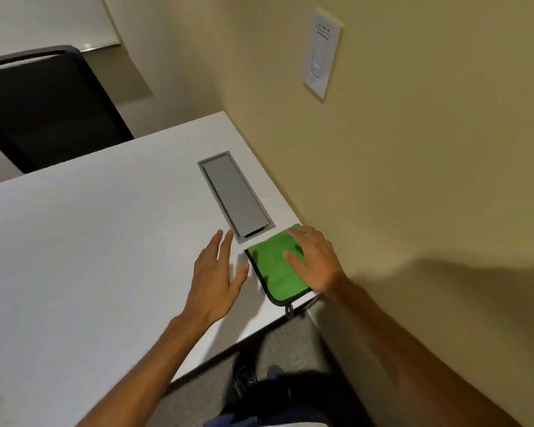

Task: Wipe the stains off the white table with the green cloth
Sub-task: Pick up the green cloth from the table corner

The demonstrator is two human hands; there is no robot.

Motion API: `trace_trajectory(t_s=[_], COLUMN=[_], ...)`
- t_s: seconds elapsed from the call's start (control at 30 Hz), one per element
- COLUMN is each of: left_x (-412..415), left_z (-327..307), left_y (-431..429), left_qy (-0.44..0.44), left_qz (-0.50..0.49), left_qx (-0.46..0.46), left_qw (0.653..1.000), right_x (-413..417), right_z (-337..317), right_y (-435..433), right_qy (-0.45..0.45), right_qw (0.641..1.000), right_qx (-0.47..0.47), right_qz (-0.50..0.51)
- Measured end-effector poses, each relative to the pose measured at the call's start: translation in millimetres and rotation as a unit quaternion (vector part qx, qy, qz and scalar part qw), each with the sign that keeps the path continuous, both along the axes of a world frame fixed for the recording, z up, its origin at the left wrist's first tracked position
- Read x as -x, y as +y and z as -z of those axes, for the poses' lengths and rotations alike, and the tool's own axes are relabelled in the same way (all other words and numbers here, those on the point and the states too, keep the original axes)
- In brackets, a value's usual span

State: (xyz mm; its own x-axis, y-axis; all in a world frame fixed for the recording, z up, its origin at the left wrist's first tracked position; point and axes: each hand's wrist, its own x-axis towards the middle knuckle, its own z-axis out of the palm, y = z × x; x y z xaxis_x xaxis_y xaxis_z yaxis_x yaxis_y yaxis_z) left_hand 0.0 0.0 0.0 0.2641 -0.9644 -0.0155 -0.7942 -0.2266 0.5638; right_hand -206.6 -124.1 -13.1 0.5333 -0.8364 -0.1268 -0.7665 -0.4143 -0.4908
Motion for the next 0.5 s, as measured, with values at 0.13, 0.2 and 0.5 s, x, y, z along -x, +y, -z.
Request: trace_trajectory(t_s=[0.13, 0.2, 0.5], left_x=[-0.9, 1.4, 9.3], left_z=[32.2, 50.3, 102.1], left_y=[-9.6, -17.1, -49.2], left_qy=[-0.018, -0.046, -0.131], left_qz=[0.062, 0.101, 0.225], left_qx=[-0.035, -0.047, -0.138], left_qw=[0.997, 0.993, 0.956], right_x=[14.4, 23.3, 46.5], right_z=[27.8, 46.8, 99.8], right_y=[0.7, 0.1, -12.1], right_qy=[0.048, 0.088, 0.176], right_qw=[0.997, 0.991, 0.972], right_qx=[-0.026, -0.062, -0.112], right_qz=[0.055, 0.075, 0.109])
